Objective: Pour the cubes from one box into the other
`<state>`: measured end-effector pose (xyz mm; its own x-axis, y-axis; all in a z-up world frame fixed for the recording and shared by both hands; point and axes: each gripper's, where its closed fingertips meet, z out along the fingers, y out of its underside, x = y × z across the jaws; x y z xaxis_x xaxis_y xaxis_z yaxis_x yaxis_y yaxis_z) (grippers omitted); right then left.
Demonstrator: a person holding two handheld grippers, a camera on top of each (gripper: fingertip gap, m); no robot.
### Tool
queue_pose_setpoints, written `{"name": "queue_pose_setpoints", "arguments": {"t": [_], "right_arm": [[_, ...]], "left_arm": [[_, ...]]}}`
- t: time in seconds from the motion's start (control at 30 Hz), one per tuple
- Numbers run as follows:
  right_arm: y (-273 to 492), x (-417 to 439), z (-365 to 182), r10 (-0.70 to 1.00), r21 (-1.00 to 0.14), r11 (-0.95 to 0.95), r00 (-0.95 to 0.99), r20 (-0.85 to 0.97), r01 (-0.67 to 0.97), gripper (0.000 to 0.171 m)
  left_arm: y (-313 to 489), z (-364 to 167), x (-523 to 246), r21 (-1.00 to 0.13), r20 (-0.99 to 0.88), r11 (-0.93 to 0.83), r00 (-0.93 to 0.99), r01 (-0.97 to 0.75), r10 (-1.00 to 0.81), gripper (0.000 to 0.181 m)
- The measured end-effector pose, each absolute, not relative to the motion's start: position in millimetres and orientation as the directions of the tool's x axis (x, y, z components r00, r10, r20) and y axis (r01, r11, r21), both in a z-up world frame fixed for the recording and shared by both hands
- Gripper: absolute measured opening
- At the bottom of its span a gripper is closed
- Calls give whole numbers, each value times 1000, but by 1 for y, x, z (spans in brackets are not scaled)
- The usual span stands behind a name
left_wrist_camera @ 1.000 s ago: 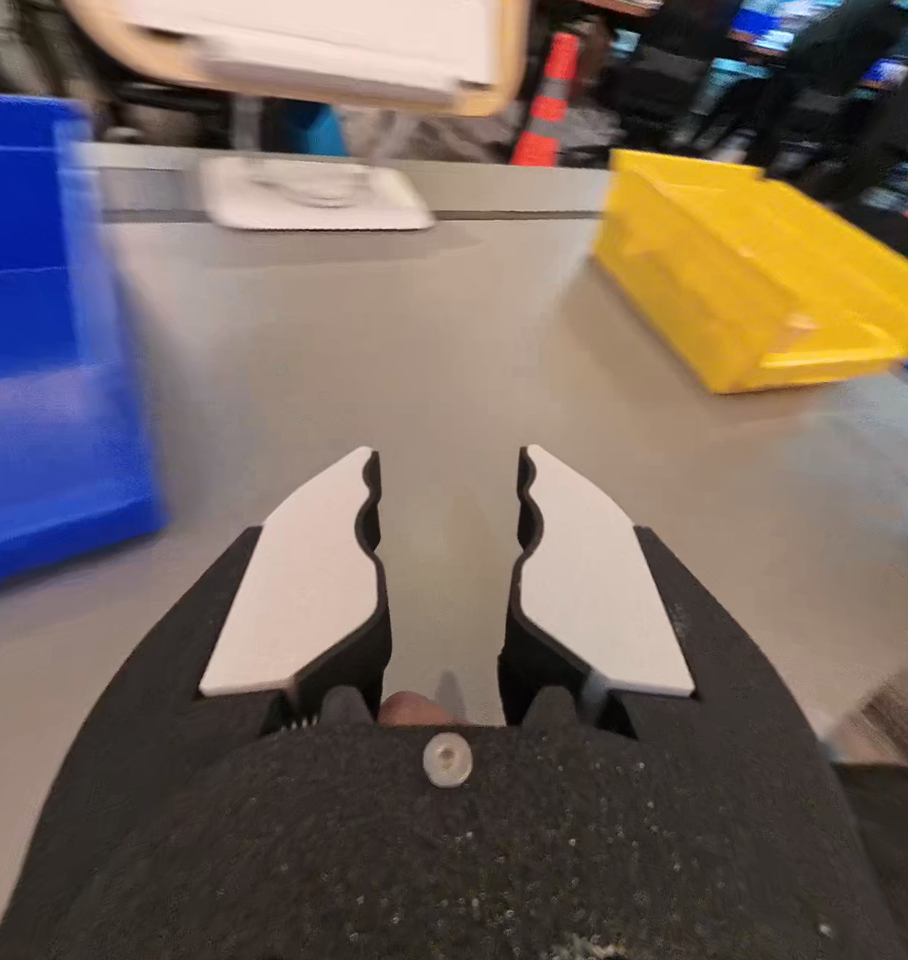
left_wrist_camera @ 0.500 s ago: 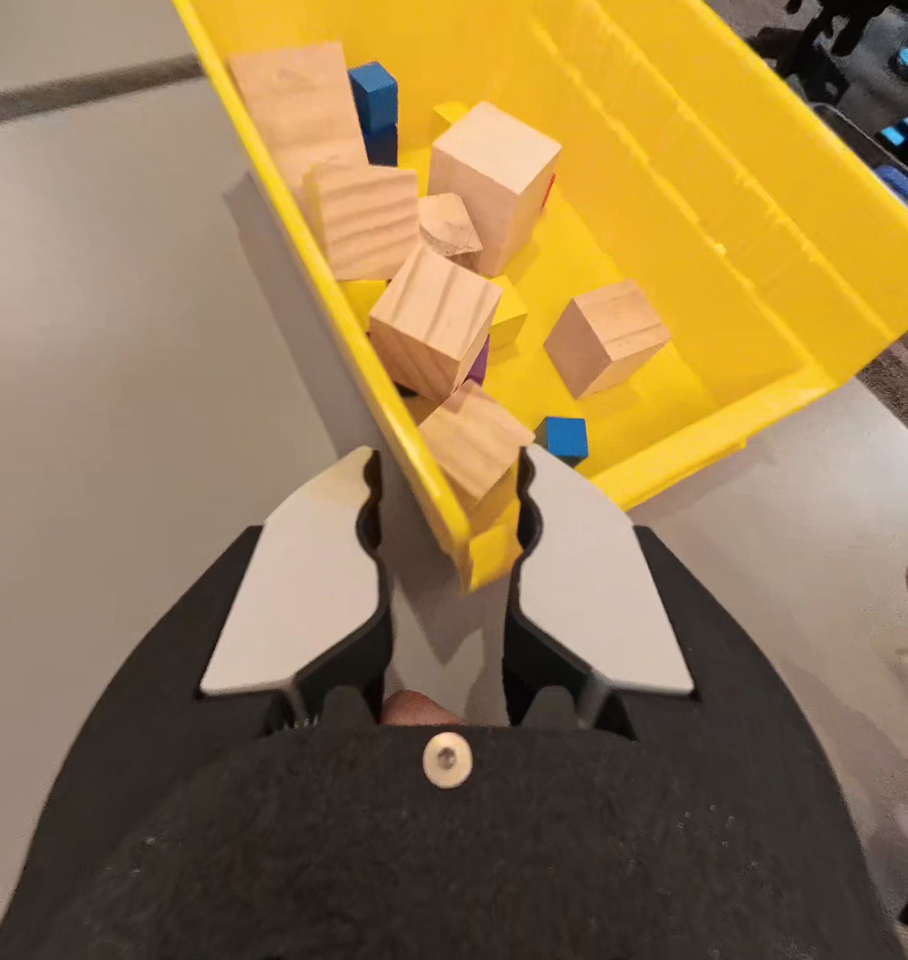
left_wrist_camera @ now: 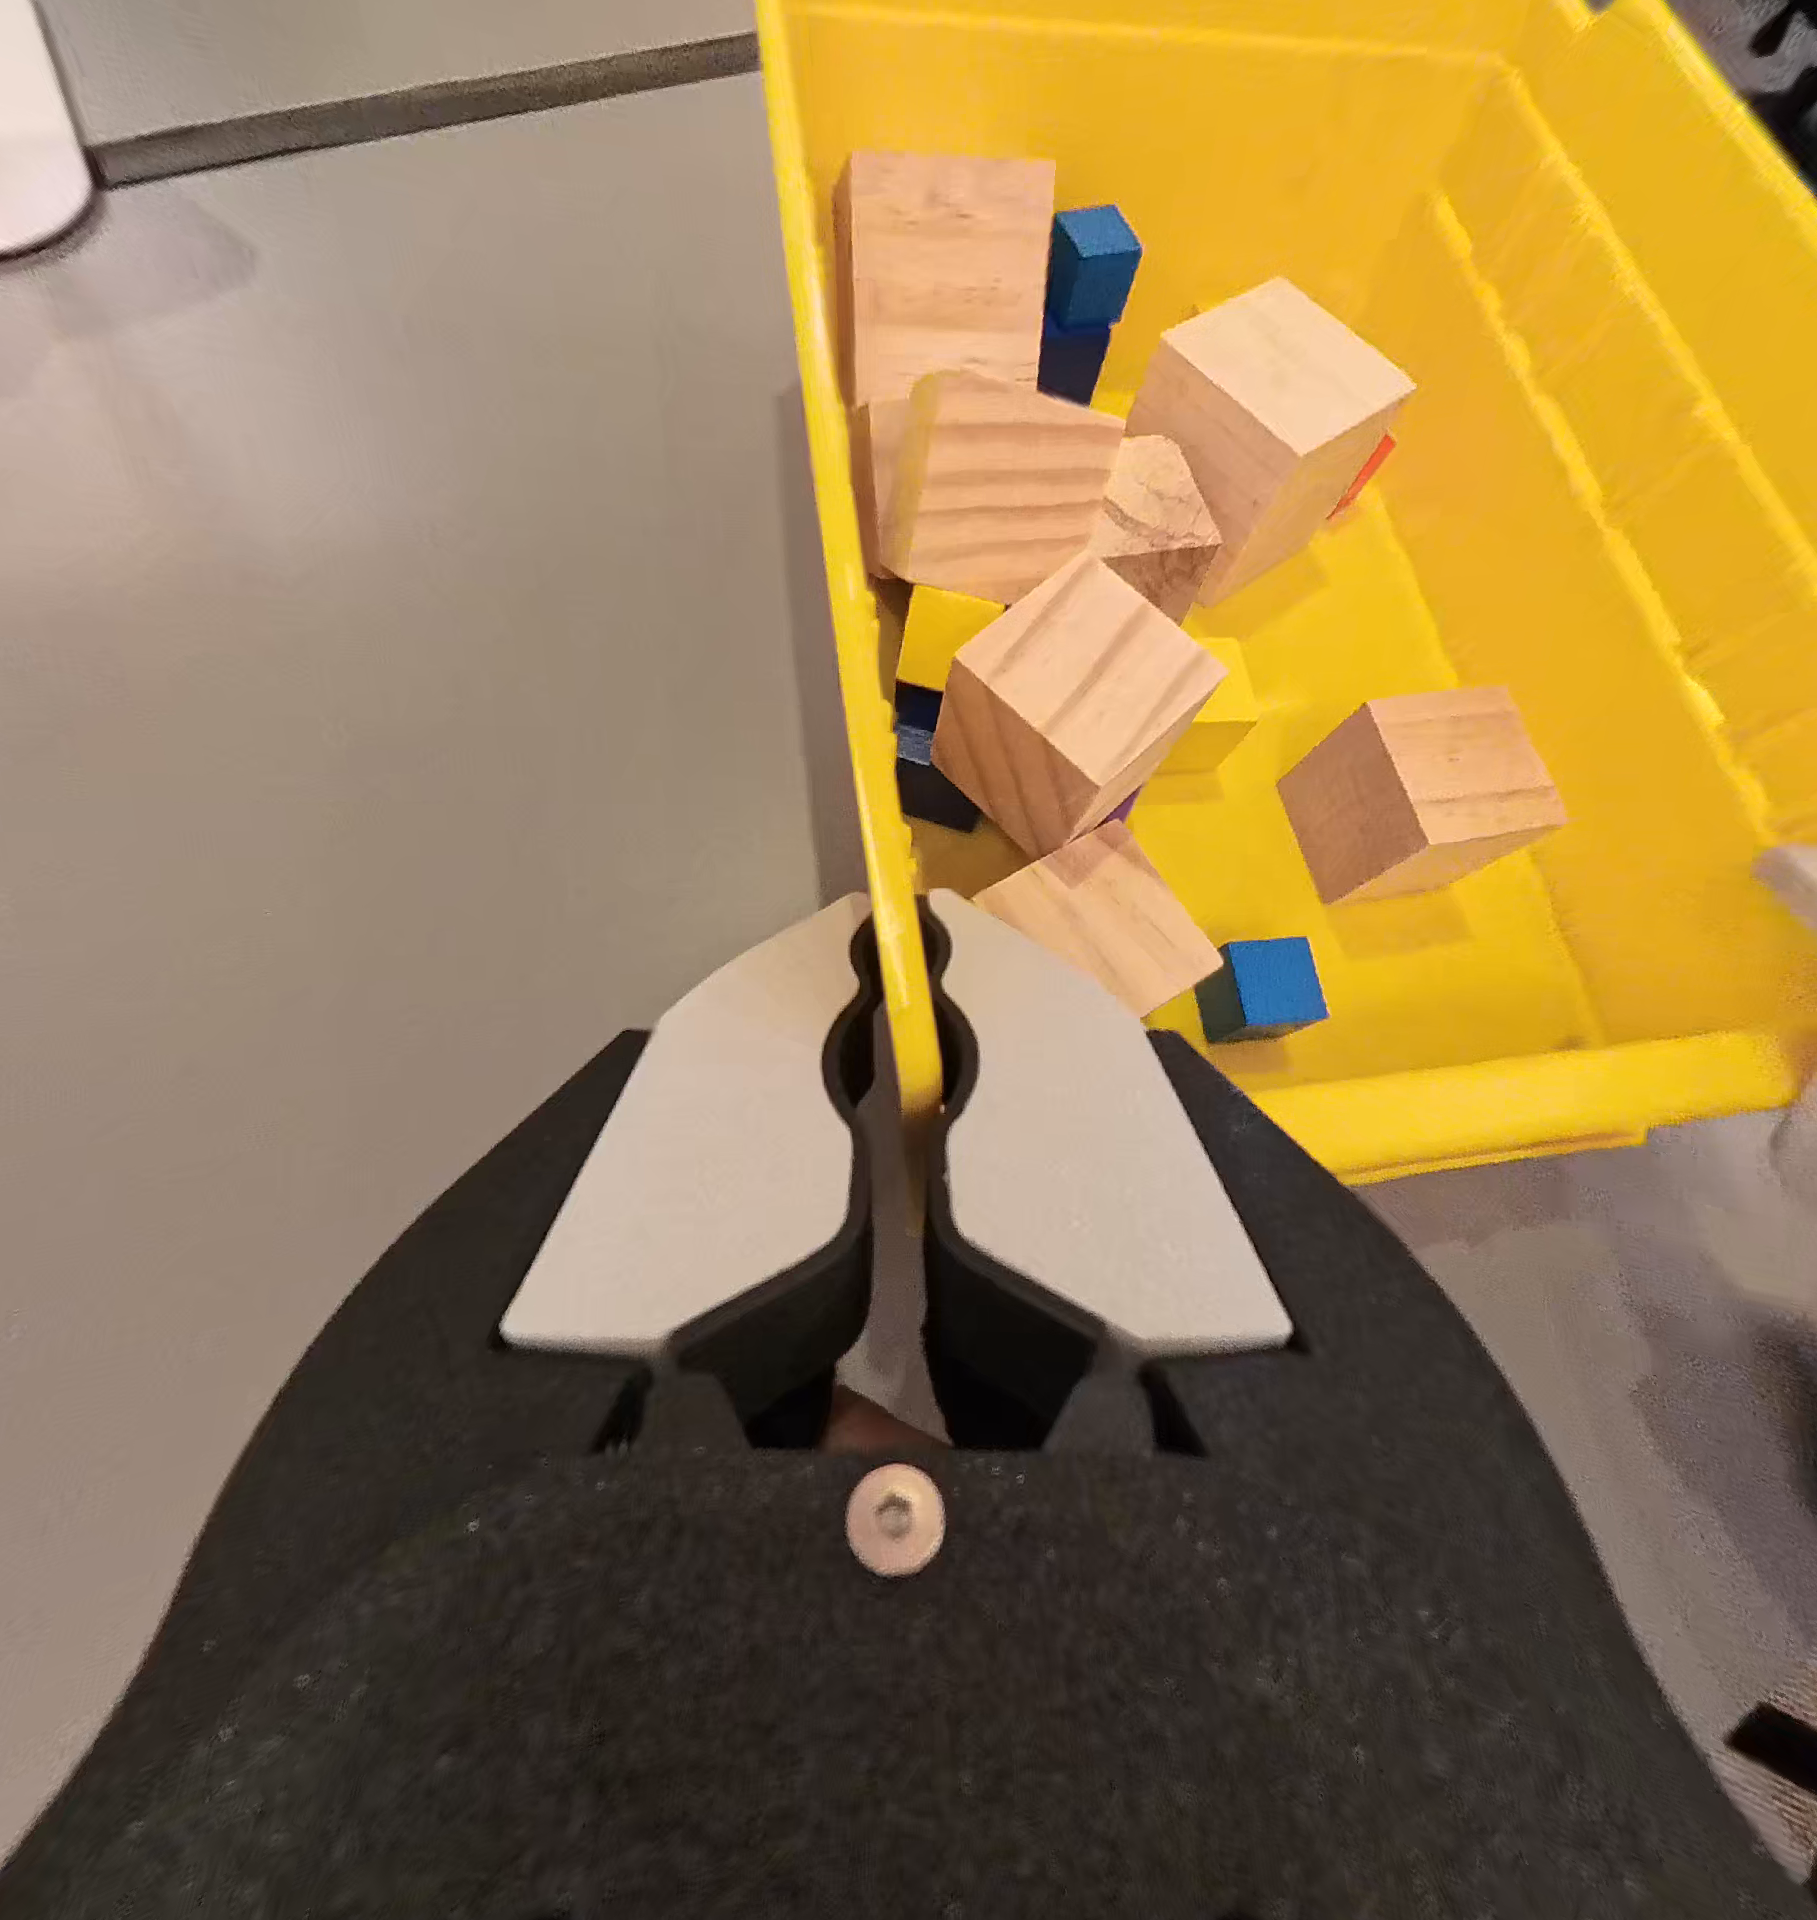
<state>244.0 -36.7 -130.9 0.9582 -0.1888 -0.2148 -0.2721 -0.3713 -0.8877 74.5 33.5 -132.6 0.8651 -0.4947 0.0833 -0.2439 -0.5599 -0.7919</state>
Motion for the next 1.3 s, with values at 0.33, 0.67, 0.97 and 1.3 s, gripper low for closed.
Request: {"name": "queue_pose_setpoints", "arguments": {"t": [0.33, 0.67, 0.97, 1.3], "right_arm": [[4, 126, -85, -133, -940, -301, 983, -124, -159, 2], [72, -44, -108, 66, -920, -381, 990, -124, -90, 3], [42, -65, -105, 337, -936, -339, 941, -26, 95, 27], [-44, -122, -97, 736, -951, -283, 664, -129, 128, 30]], "left_arm": [[44, -86, -61, -857, 26, -492, 939, -156, -343, 4], [77, -98, -237, -844, -20, -528, 988, -97, -150, 3], [33, -94, -258, -845, 76, -527, 954, -92, -288, 48], [0, -96, -470, -853, 140, -507, 990, 125, 10, 47]]}}
